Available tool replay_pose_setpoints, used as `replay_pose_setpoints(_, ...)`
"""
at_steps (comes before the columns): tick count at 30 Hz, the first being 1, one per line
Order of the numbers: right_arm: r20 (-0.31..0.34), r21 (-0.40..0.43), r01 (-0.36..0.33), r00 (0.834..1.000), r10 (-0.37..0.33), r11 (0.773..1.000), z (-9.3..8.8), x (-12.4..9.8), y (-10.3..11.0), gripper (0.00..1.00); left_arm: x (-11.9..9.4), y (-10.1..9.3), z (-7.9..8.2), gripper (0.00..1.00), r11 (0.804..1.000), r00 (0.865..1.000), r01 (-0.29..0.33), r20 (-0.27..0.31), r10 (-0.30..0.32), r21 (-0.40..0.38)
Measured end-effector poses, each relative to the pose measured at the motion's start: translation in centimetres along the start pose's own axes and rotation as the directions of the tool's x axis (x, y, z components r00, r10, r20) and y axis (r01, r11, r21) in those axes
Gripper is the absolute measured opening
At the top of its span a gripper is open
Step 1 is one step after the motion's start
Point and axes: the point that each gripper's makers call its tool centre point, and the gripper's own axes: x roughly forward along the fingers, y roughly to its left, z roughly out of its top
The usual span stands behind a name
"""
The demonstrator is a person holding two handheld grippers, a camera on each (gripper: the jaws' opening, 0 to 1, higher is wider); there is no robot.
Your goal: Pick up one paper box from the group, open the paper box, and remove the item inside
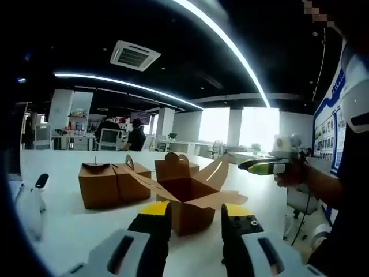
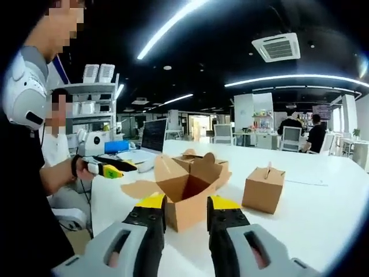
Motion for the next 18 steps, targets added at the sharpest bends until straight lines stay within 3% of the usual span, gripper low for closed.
replay_pose_setpoints(5,-0.026,0.003,0.025,0.999,-0.025,1.000,-0.3,0.2,-0.7,0.30,-0.1,-0.1,0.1,0.36,1.000,1.000,0.003,0.008,-0.003,0.003)
replay_pose_setpoints(18,0.015,0.034,0.054,0.998,-0.055,0.998,0.1,-0.8,-1.1,0.30,0.3,0.0,0.0,0.37,1.000,1.000,0.003,0.014,-0.003,0.017)
